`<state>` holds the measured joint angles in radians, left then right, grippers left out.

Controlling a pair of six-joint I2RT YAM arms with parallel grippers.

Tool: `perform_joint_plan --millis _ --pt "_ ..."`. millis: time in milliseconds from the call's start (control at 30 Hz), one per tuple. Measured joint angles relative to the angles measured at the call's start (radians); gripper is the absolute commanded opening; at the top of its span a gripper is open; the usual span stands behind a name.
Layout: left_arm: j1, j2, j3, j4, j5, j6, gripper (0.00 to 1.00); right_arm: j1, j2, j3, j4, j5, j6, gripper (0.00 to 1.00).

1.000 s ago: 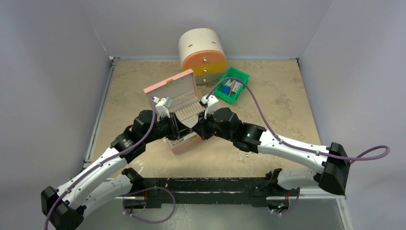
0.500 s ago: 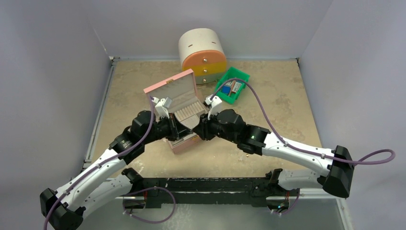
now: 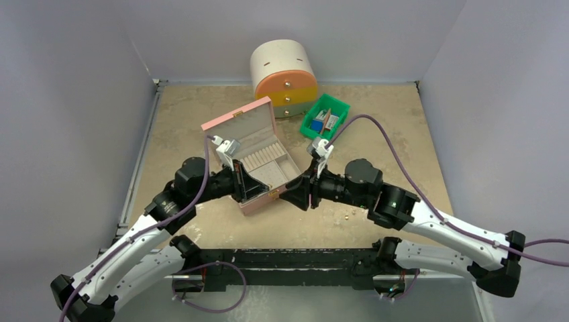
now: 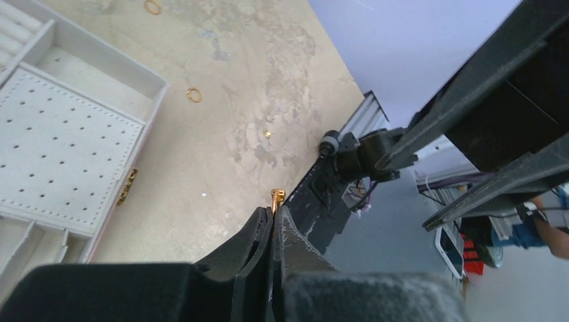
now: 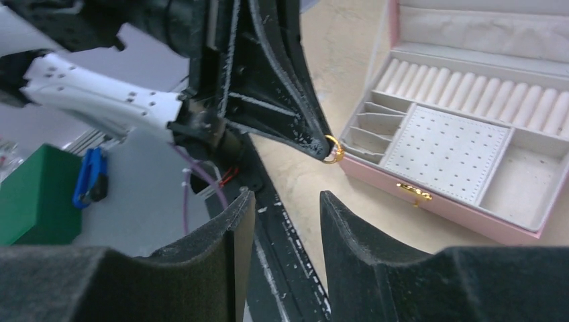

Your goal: Organize the mixed jewelry

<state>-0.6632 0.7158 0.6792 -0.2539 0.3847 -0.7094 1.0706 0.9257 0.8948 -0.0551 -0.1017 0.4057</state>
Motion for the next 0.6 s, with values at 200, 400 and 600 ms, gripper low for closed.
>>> perform_joint_plan --millis 200,400,600 --pt "0.000 -0.025 0.035 0.011 0.121 0.042 0.00 0.000 -0.047 0.000 -0.001 -0.111 -0.005 0.51" --pt "0.000 -0.045 0.065 0.020 0.229 0.057 0.00 -0.004 -0.046 0.000 0.014 -0.184 0.013 0.53" --pt "0.000 -0.072 0.080 0.059 0.305 0.056 0.00 -0.012 -0.030 0.000 0.060 -0.230 0.050 0.55"
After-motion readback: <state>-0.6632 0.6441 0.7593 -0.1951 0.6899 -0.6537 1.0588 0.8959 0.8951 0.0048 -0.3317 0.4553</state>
